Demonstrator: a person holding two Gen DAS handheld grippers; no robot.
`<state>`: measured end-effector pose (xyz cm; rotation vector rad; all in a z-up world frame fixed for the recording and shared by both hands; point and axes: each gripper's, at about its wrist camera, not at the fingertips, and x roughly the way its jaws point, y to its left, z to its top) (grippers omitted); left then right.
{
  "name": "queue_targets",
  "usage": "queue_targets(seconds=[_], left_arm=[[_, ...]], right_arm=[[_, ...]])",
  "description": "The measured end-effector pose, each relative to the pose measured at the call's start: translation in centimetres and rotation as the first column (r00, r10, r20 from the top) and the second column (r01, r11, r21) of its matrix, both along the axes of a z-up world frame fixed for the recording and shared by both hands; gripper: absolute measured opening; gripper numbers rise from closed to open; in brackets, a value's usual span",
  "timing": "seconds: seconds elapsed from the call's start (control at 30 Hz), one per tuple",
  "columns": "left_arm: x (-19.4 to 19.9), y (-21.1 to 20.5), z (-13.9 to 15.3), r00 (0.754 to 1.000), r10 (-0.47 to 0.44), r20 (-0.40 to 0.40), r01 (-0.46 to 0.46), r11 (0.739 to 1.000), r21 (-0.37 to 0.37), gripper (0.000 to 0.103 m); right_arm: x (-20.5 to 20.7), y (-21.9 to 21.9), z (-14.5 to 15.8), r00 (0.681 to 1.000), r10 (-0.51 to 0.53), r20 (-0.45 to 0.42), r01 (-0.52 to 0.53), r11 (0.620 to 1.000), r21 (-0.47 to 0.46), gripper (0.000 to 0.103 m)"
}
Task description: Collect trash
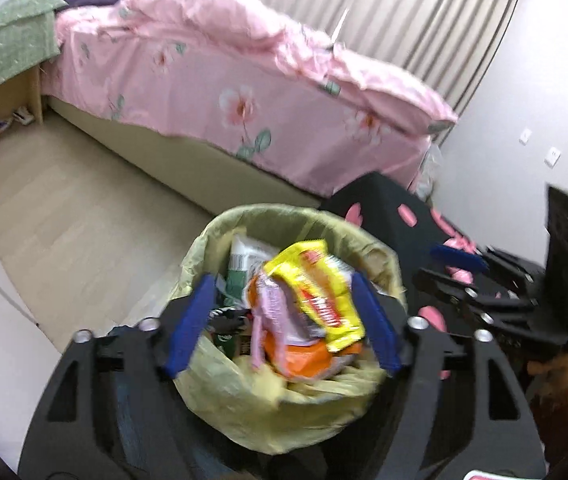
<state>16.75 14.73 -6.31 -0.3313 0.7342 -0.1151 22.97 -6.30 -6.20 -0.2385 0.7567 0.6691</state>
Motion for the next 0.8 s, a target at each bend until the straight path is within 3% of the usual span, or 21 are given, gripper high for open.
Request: queue_targets(seconds=[0.1,0.3,0.43,0.67,0.8], left_arm=[[-3.0,-2.7,2.4,0.999,0.004,0.046,-0.005,1.0,0.031,0.077],[-9.9,-9.5,5.1,0.993,-0.047,0.104,0.026,0.981,0.19,0.077],[-13.8,-12.6,6.0,0.991,-0.058,0.119,0.028,0.971,0.239,0.077],[-16.4,-14.5,6.9,0.992,-0.05,0.119,0.014,0.957,0.289,0.077],[-17.2,-15.0,7.2,0.991,-0.049,0.125,0.007,0.949,0.315,0.077]], right_arm=[[-4.2,-3.3,2.3,0.997,-0.059,0.041,0.057,0.998,0.036,0.049],[-12.1,-9.7,4.6,0.983,-0.166,0.077,0.16,0.984,0.072,0.049],[-15.7,-12.7,4.8,0.971,-0.235,0.041,0.231,0.97,0.072,0.049],[-20.8,-15.5,5.2,0.937,-0.345,0.058,0.336,0.934,0.121,0.049],[-22.2,-15.1,5.1,0.927,-0.363,0.094,0.355,0.93,0.091,0.049]])
